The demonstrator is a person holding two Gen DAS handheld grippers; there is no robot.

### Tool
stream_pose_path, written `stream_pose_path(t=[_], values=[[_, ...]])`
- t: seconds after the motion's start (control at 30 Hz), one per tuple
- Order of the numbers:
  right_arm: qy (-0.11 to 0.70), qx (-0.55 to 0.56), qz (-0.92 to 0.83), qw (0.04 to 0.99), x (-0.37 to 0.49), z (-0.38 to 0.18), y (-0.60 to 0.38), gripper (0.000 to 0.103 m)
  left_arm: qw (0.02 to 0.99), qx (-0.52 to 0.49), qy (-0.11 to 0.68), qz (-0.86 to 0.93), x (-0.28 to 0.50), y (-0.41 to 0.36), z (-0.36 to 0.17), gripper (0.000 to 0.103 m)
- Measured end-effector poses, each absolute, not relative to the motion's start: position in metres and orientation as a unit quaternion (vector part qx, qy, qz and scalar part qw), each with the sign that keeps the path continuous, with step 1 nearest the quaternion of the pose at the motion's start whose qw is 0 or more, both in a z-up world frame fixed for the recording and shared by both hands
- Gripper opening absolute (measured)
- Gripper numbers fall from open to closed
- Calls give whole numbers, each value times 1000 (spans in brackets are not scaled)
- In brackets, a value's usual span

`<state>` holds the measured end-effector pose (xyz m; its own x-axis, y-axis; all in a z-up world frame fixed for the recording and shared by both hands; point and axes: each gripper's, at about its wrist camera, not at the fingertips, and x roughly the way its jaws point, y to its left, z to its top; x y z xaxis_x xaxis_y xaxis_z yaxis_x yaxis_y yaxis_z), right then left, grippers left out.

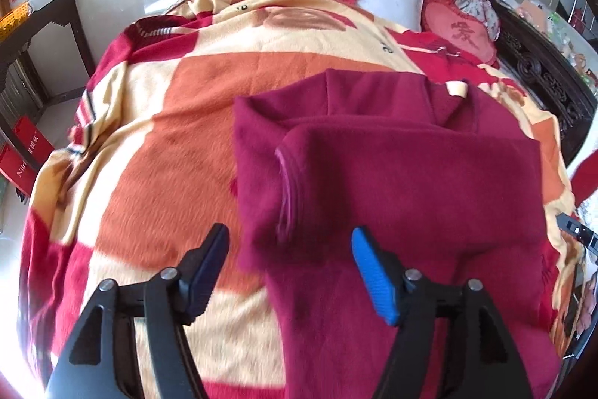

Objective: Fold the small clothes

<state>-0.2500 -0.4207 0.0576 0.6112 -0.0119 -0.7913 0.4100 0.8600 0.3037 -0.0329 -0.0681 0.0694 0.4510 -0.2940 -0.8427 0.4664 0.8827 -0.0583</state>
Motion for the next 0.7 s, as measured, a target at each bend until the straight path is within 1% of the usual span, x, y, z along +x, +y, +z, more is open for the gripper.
stream_pose_path(t=[0.03, 0.07, 0.1, 0.17, 0.23, 0.27, 0.3, 0.33, 0.43, 0.57, 0.63, 0.67, 0.7], values=[[420, 256, -100, 865, -256, 58, -418, 19, 846, 89, 474, -227, -38, -65, 70, 74], [422, 265, -90, 862, -257, 56, -415, 26, 844, 88, 477, -230, -45, -61, 69, 74], [433, 267, -81, 857, -258, 49, -410, 29, 840, 84, 483, -234, -53, -56, 67, 74], [458, 249, -90, 849, -253, 35, -400, 29, 833, 79, 493, -237, -64, -51, 64, 74], [467, 249, -96, 843, -246, 21, -396, 29, 830, 76, 498, -241, -76, -44, 61, 74], [464, 260, -96, 841, -245, 16, -397, 26, 829, 76, 498, -241, -81, -41, 61, 74], [463, 267, -101, 839, -244, 13, -399, 9, 829, 79, 499, -241, -87, -37, 61, 74], [461, 261, -119, 840, -245, 13, -402, 0, 828, 81, 500, -240, -94, -33, 61, 74], [437, 276, -130, 846, -258, 21, -414, 0, 830, 71, 499, -238, -111, -16, 62, 74], [452, 270, -135, 839, -258, 13, -411, 0, 822, 71, 514, -235, -127, -7, 56, 74], [437, 287, -127, 843, -267, 26, -409, 0, 820, 70, 516, -238, -136, -3, 55, 74], [430, 294, -122, 845, -272, 32, -408, 2, 818, 68, 518, -241, -142, 0, 54, 74], [425, 299, -114, 847, -277, 38, -407, 9, 816, 67, 520, -242, -145, 1, 54, 74]])
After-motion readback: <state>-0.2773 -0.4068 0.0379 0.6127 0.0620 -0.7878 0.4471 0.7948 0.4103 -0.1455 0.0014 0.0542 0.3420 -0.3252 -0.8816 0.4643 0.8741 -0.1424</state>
